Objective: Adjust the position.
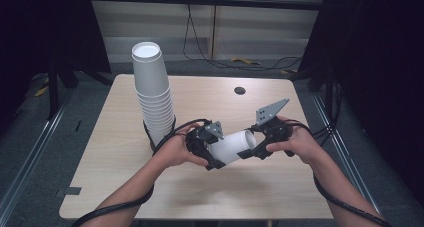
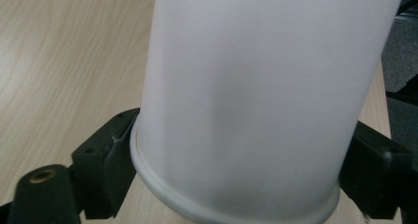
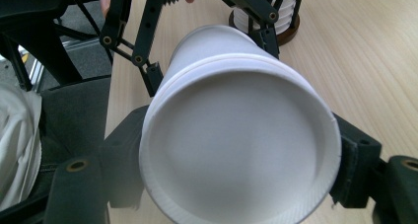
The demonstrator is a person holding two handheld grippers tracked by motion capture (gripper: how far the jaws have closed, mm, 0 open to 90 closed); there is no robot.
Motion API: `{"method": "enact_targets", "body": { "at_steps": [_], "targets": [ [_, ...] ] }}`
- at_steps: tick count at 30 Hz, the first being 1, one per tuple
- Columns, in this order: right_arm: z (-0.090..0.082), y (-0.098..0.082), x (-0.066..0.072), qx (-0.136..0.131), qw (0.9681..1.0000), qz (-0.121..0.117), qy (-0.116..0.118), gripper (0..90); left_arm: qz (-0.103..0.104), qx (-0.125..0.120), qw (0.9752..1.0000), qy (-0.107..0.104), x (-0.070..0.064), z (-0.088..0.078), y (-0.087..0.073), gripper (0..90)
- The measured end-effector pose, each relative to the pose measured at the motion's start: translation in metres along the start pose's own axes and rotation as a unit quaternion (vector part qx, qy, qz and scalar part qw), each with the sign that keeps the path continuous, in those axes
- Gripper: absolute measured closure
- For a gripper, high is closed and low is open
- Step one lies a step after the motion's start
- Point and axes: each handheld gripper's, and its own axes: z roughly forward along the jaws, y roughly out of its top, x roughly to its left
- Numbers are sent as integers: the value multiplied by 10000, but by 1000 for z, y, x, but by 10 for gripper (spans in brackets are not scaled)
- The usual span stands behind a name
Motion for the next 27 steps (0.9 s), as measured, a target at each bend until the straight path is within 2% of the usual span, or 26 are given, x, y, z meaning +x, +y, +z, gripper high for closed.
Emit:
{"method": "enact_targets", "body": {
  "at_steps": [3, 7, 11, 14, 15, 21, 24, 27],
  "targets": [
    [0, 0, 0, -19, 10000, 32, 1, 247, -10, 0, 10000, 34, 0, -2, 0, 166],
    [1, 0, 0, -22, 10000, 35, -3, 246, 66, 128, 9998, 107, -1, -5, 2, 188],
    [2, 0, 1, 11, 10000, -4, -16, 245, 44, 201, 9997, 99, -2, -6, 3, 193],
    [3, 0, 1, 102, 9999, -33, -70, 208, 31, 332, 9994, 96, -3, -6, 3, 195],
    [4, 0, 1, 165, 9998, -35, -109, 171, 80, 359, 9992, 154, -3, -6, 3, 195],
    [5, -1, 2, 569, 9981, -175, -146, 145, 48, 536, 9984, 192, -5, -6, 4, 194],
    [6, 0, 3, 784, 9964, -262, -172, 143, 16, 842, 9963, 175, -6, -5, 6, 194],
    [7, 2, 4, 944, 9948, -331, -177, 143, 106, 947, 9953, 192, -8, -4, 8, 193]
  ]
}}
